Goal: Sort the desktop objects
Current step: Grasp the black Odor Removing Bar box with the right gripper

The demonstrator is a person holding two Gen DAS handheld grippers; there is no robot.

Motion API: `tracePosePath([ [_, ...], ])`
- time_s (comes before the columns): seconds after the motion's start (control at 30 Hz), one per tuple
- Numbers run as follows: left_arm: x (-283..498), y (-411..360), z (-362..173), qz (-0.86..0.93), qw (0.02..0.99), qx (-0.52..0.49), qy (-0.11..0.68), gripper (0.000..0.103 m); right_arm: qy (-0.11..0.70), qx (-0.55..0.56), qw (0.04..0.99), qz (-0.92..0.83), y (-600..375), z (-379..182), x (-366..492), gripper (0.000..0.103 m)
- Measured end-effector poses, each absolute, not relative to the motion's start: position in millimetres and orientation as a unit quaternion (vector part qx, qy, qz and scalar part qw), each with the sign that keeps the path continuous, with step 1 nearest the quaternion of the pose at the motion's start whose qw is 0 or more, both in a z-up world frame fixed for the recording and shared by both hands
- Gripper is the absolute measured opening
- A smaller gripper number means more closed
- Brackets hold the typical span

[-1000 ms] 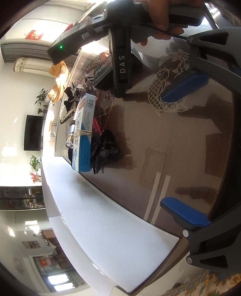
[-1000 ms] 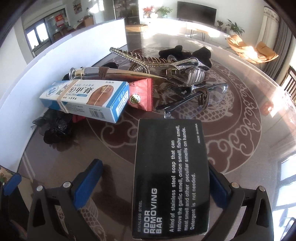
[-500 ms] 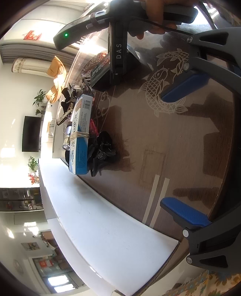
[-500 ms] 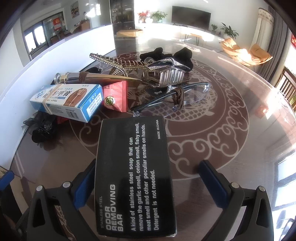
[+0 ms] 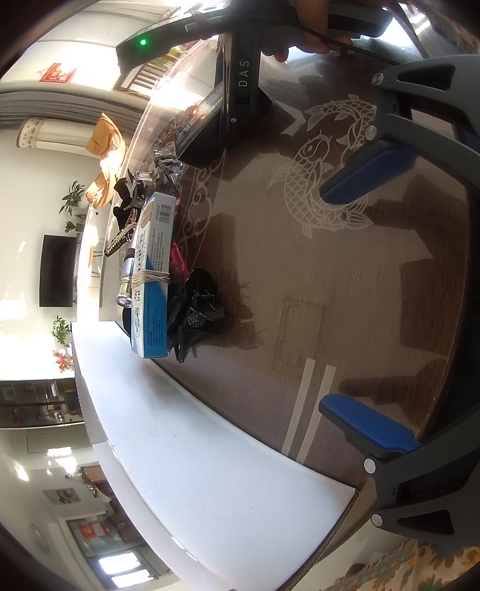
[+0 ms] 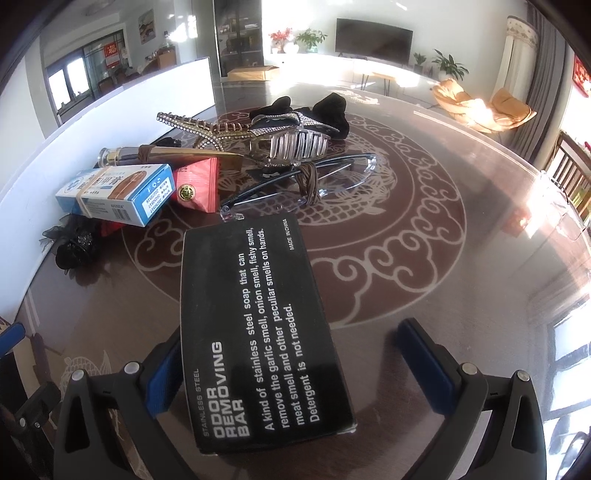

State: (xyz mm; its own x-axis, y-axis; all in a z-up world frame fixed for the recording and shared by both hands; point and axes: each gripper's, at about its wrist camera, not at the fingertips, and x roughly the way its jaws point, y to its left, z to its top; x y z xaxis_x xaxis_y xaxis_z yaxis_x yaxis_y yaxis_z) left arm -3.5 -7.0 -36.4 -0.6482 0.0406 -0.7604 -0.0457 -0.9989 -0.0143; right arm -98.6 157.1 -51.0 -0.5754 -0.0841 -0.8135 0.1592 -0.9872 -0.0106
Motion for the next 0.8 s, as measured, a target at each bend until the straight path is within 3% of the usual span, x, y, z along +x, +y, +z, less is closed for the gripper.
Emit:
tracePosePath([
  [0.8,-3.7,0.3,-40.1,0.904,0.029,-0.427,0.018,0.103,0.041,0.455,0.068,-0.887,156.8,-50.8,-97.6,0.103],
])
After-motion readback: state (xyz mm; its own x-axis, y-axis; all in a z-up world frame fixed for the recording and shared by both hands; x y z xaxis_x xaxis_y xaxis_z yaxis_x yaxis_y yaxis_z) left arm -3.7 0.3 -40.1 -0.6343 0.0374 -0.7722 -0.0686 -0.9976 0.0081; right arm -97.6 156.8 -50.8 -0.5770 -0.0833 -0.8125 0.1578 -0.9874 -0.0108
